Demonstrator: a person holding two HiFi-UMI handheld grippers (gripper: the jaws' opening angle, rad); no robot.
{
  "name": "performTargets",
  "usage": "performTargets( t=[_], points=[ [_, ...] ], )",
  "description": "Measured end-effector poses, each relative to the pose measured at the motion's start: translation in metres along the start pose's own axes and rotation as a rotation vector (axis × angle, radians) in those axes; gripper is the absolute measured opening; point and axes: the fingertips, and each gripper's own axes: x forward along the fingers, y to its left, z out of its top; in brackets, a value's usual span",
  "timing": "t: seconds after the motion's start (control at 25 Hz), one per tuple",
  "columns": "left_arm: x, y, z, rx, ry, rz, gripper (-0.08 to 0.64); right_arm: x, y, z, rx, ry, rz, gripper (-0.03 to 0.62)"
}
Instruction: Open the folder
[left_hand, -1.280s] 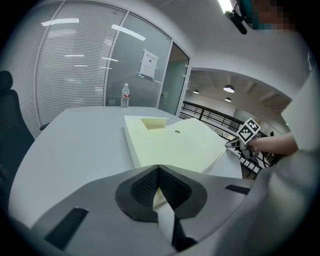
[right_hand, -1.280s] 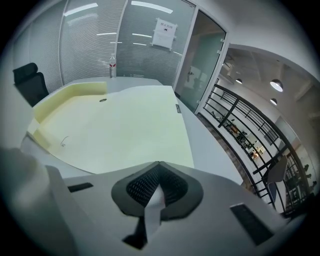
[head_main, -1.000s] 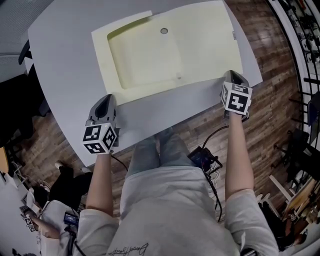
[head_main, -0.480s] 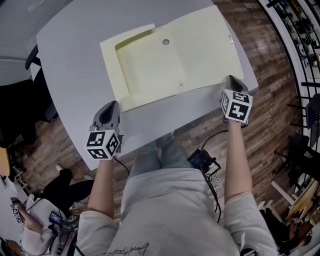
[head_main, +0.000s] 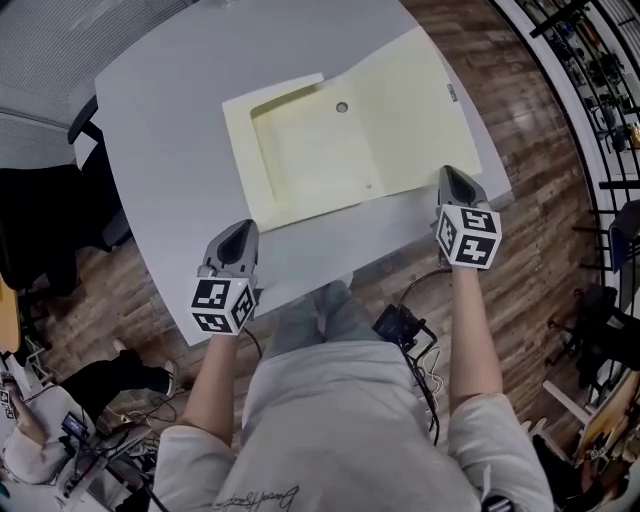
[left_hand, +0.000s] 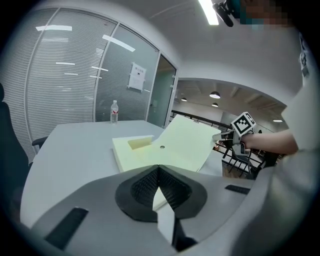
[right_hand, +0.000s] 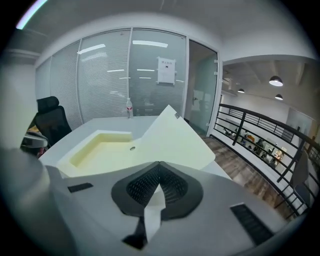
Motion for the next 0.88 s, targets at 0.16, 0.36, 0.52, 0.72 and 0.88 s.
performTargets(
  t=[0.16, 0.36, 0.52, 0.72, 0.88],
  points=[
    [-0.009, -0.011, 0.013, 0.008, -0.035, -0.018, 0.009, -0.011, 0.031, 0.014, -0.007, -0.035, 0.078, 0.021],
    [-0.020, -0.024, 0.036, 0.023, -0.083, -0.066, 0.009, -0.033, 0.071, 0.038, -0.023, -0.089, 0.185, 0.021],
    [-0.032, -0.032, 0.052, 0.013, -0.121, -0.090, 0.009, -0.056, 0.109, 0.052, -0.049, -0.128, 0.287, 0.021],
    [-0.046, -0.045, 0.061, 0.024, -0.136, -0.111, 0.009, -0.088, 0.152, 0.062, -0.088, -0.195, 0.406, 0.022],
    [-0.057, -0.049, 0.068, 0.043, -0.156, -0.111, 0.009, -0.107, 0.180, 0.061, -0.094, -0.210, 0.504, 0.022]
  ],
)
